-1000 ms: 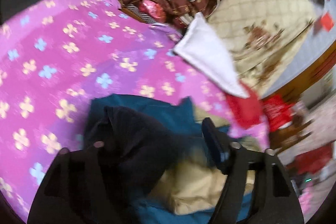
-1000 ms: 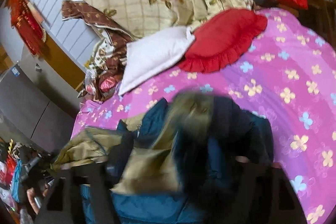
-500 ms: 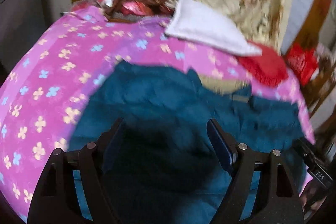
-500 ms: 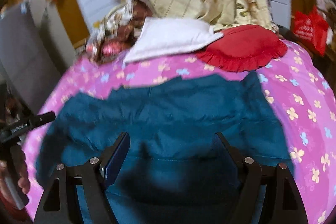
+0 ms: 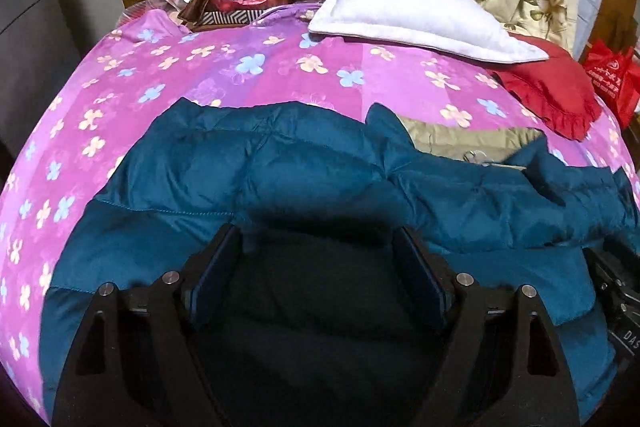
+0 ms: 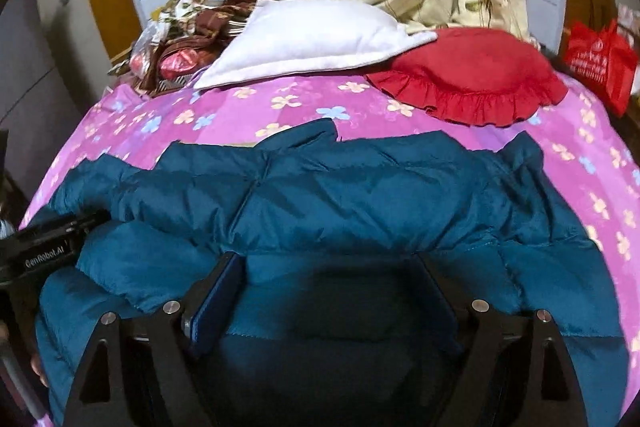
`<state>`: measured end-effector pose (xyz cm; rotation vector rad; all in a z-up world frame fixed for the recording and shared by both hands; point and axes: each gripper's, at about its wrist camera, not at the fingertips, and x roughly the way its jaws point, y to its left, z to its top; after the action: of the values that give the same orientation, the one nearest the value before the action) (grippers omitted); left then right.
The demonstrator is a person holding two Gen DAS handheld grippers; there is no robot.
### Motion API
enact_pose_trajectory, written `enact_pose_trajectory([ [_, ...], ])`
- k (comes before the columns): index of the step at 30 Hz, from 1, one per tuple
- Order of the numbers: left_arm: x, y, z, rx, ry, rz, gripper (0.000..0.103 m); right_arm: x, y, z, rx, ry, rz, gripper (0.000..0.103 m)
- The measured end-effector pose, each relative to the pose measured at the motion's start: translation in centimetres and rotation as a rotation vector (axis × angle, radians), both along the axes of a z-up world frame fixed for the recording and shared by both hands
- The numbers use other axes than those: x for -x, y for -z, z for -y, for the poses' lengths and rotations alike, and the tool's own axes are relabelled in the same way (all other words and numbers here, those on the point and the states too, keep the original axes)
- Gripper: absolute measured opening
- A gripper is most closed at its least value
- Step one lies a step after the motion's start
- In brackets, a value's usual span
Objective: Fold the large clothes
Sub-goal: 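Open both grippers and smooth the folded jacket flat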
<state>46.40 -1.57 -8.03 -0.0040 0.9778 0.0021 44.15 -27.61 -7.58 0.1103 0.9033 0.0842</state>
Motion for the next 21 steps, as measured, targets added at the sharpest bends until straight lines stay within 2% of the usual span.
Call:
enact_pose_trajectory([
  [5,-1.5,0.6,0.6,-0.010,0.002,-0.011,0.083,-1.6,0.8,0.3,-0.011,0.012,-0.014,0.086],
  [10,0.2,-1.1,-1.1,0.064,-0.002,-0.004,0.083,-0.8,0.4,0.2,-0.006,0.021,-0.012,0.085],
  [12,1.8,-2.2,-2.3,0.104,-0.014,0.008,0.083,1.0,-1.0,0.9,-0.029,0.038,0.019,0.085],
  [15,4.6,-3.7,-5.1,0.129,-0.032,0.047,0.083,4.7,-2.9,2.4,-0.116,0.025,0.060,0.085],
  [18,7.0,-3.8,-8.2,0.084,-0.061,0.080,0.083,8.5,-3.4,4.3,-0.135,0.028,0.084,0.085],
  [20,8.0,-2.7,-10.4,0.043,-0.102,0.069,0.083,10.0,-3.0,5.3,-0.111,0.040,0.090,0.085],
  [21,8.0,-2.0,-11.3,0.051,-0.113,0.051,0.083,10.7,-2.7,5.9,-0.090,0.045,0.091,0.085],
])
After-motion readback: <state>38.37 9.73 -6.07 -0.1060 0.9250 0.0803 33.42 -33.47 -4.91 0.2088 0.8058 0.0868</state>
